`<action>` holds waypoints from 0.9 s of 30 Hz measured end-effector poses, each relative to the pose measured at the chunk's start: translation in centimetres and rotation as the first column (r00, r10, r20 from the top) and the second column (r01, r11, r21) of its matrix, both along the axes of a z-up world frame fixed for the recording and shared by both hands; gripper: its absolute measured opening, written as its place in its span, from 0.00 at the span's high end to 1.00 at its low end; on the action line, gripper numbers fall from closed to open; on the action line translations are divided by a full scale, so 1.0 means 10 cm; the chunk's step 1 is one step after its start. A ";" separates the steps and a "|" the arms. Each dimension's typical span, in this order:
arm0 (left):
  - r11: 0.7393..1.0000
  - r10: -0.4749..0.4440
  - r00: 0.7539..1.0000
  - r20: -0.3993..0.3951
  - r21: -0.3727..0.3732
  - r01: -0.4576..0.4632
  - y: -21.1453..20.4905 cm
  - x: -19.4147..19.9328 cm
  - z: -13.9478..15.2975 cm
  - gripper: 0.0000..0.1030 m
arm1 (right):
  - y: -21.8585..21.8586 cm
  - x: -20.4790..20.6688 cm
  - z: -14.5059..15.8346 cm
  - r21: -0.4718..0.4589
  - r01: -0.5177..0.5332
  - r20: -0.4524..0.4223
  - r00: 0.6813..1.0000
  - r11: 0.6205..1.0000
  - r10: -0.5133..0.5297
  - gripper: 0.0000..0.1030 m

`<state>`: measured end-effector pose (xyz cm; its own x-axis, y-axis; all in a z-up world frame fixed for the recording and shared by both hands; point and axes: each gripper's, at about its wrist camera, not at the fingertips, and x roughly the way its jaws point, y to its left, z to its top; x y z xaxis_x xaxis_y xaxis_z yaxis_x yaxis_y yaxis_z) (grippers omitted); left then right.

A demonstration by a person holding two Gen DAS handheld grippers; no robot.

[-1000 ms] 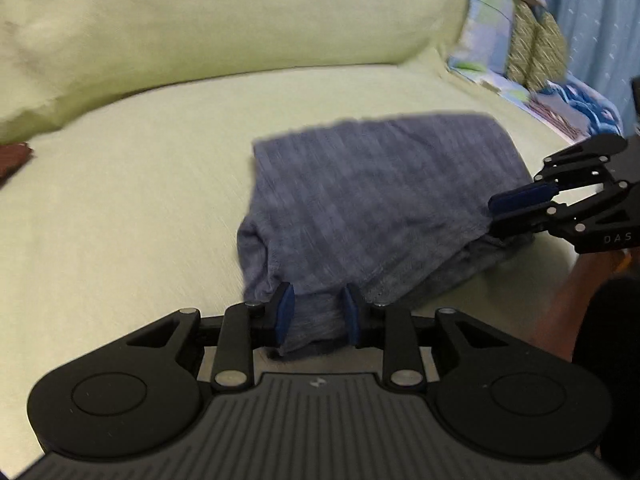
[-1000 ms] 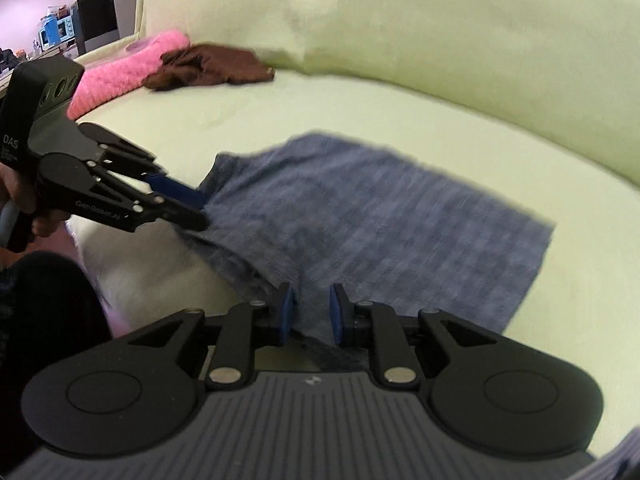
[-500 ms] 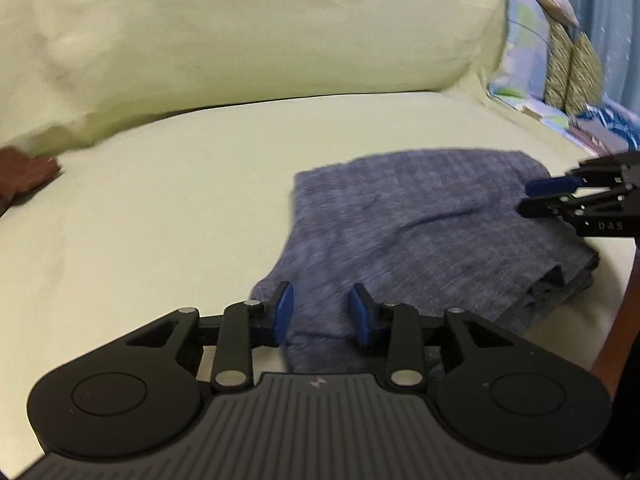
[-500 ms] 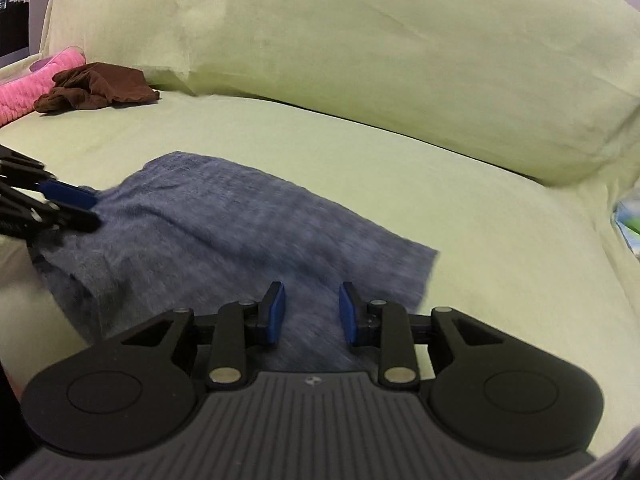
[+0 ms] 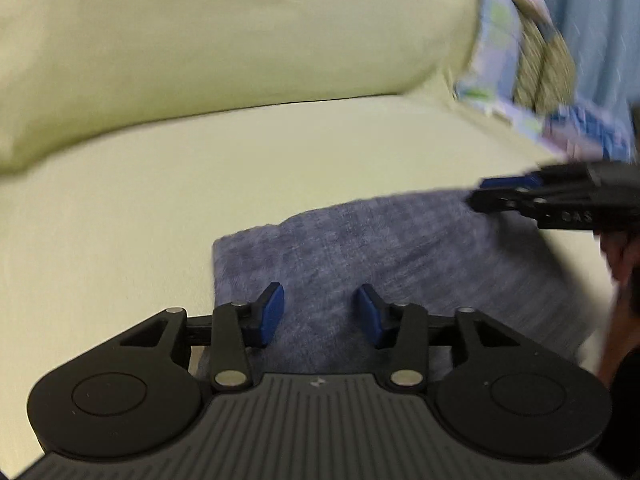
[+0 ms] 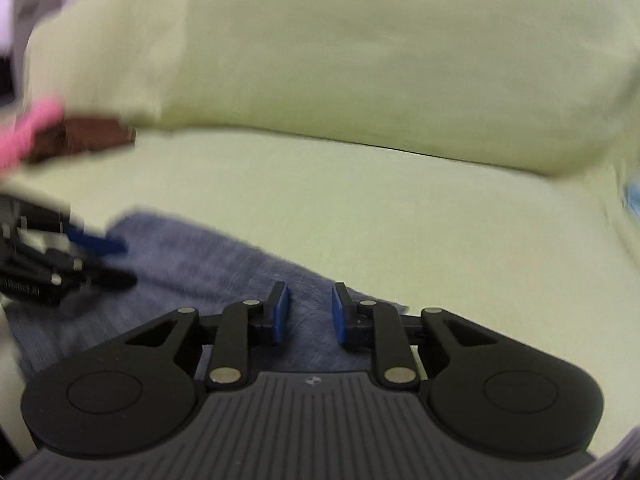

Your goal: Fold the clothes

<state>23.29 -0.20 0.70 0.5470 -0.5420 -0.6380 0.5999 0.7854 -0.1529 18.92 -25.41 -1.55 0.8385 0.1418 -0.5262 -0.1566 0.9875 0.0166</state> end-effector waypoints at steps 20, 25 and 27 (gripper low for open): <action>0.995 -0.080 0.997 -0.015 0.058 0.081 0.02 -0.24 0.09 0.52 | 1.25 -0.81 -0.19 -0.370 -0.427 -0.040 0.894 0.825 0.446 0.80; 0.996 -0.066 0.997 -0.025 0.057 0.068 0.06 -0.23 0.04 0.52 | 1.27 -0.95 -0.17 -0.403 -0.421 -0.033 0.894 0.813 0.446 0.80; 0.996 -0.065 0.997 -0.029 0.054 0.067 0.07 -0.23 0.03 0.52 | 1.31 -0.97 -0.17 -0.407 -0.422 -0.027 0.892 0.810 0.451 0.80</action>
